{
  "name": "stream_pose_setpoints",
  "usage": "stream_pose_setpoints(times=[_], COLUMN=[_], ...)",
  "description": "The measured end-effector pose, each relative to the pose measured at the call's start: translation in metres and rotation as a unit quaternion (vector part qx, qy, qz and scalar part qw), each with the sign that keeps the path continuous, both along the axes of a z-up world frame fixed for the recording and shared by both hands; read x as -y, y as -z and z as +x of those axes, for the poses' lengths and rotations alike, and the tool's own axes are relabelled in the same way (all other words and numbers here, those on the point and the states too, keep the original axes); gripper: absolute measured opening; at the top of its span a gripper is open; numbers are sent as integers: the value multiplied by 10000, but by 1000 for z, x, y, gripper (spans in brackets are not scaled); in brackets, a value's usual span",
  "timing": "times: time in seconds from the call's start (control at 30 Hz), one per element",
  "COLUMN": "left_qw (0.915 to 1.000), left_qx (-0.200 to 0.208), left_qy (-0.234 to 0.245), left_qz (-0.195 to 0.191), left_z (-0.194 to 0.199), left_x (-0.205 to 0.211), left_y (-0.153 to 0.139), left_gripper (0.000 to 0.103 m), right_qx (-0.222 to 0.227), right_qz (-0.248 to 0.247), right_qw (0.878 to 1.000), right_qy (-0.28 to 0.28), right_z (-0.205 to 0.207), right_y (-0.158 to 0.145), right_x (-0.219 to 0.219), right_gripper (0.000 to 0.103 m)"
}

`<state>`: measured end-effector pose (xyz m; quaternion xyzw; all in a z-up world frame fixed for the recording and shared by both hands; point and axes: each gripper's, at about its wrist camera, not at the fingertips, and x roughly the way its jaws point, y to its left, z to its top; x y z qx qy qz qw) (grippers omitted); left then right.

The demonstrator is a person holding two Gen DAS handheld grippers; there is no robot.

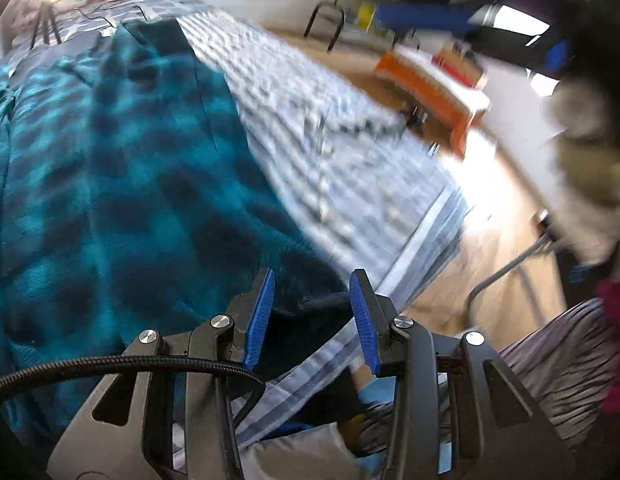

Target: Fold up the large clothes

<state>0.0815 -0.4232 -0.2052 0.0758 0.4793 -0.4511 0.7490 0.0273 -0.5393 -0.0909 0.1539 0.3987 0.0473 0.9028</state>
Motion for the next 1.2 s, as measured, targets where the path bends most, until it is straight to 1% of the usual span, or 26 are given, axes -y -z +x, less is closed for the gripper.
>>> stream_pose_setpoints(times=[0.03,0.07,0.1,0.13,0.2,0.23,0.27,0.33,0.37,0.4,0.43,0.5,0.6,0.63,0.7,0.73,0.77,0.83,0.87,0.93,1.03,1.1,1.2], left_qw=[9999,9997,9998,9998,9987,9983,9983,9993,9996,9996,9995,9983,9958,9950,9942,9945,9954,9966,9967,9965,9948,9937,9935], left_qx=[-39,-85,-66,-129,-426,-479,-451,-257,-177,-154,-156,-150,-129,-76,7,9,1,-86,-131,-201,-319,-361,-334], left_qy=[22,4,-26,-65,-273,-333,-354,-274,-233,-219,-226,-351,-533,-577,-616,-628,-636,-658,-698,-774,-963,-1050,-1062], left_qz=[165,238,205,165,48,-26,-102,-68,-6,82,149,444,736,817,878,842,721,490,388,232,-55,-181,-242], left_z=[-2,-3,-4,-3,2,2,0,-6,-9,-11,-12,-12,-11,-10,-10,-9,-8,-4,-2,1,5,7,8], left_x=[2,3,1,-1,-5,-5,-5,2,8,14,19,27,31,32,33,32,28,19,14,4,-15,-25,-31], left_y=[9,18,19,19,11,7,0,-8,-10,-9,-7,1,11,13,16,16,15,12,10,5,-8,-14,-22], left_gripper=[39,39,40,40,40,40,40,41,45,47,48,48,48,48,40,30,23,16,14,12,11,10,10], right_qx=[-14,-28,-32,-27,7,22,43,107,142,192,219,255,247,236,202,185,163,120,101,48,-91,-226,-529], right_qz=[23,-22,-89,-89,118,222,306,537,650,779,833,852,930,971,1017,1016,1018,1091,1133,1201,1293,1372,1464], right_qw=[10000,10000,9999,9998,9995,9991,9987,9972,9963,9952,9947,9943,9935,9932,9929,9930,9932,9929,9926,9921,9911,9898,9875], right_qy=[46,72,116,172,305,359,405,508,535,560,569,596,607,605,576,566,546,461,416,357,307,306,245], right_z=[-6,-10,-14,-17,-23,-26,-27,-29,-28,-28,-28,-28,-27,-27,-26,-25,-23,-17,-14,-4,14,30,63], right_y=[3,4,6,8,10,10,10,9,8,7,7,5,6,7,9,9,10,13,15,19,29,40,65], right_x=[2,3,5,9,22,28,34,46,50,55,57,60,60,60,59,58,56,54,53,50,48,48,49], right_gripper=[23,23,23,23,25,25,25,27,28,30,31,32,32,32,32,32,33,38,41,43,49,58,60])
